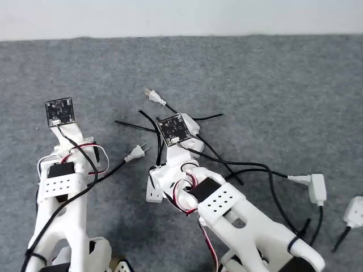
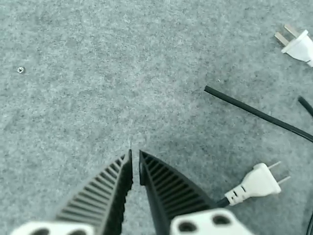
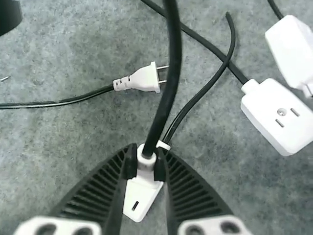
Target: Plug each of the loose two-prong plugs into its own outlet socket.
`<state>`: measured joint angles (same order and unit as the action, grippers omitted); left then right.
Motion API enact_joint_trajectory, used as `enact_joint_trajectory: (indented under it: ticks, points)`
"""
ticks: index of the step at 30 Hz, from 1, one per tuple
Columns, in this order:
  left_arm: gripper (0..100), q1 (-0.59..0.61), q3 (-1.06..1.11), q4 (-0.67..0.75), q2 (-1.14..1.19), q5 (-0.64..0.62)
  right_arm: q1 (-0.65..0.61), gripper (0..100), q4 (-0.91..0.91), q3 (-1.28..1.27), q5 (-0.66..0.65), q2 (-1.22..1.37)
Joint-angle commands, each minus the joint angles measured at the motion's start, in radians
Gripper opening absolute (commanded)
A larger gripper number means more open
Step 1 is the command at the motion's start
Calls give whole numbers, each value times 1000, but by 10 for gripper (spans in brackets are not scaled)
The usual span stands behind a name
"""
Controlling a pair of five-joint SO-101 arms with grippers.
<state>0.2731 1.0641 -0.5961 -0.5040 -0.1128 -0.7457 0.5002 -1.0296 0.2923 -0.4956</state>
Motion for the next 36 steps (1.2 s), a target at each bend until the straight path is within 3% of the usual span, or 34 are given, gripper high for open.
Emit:
enact_joint_trajectory:
  ticks: [1, 12, 23, 36]
  points:
    - [17, -21, -44, 23, -26, -9, 10, 8, -38, -11, -17, -1]
    - [16, -41, -15, 23, -35, -11, 36, 8, -67, -11, -55, 38]
    - [16, -38, -5, 23, -35, -11, -15, 8, -64, -60, -242, 33]
    - [16, -38, -4, 23, -35, -11, -71, 8, -64, -299, -427, -285]
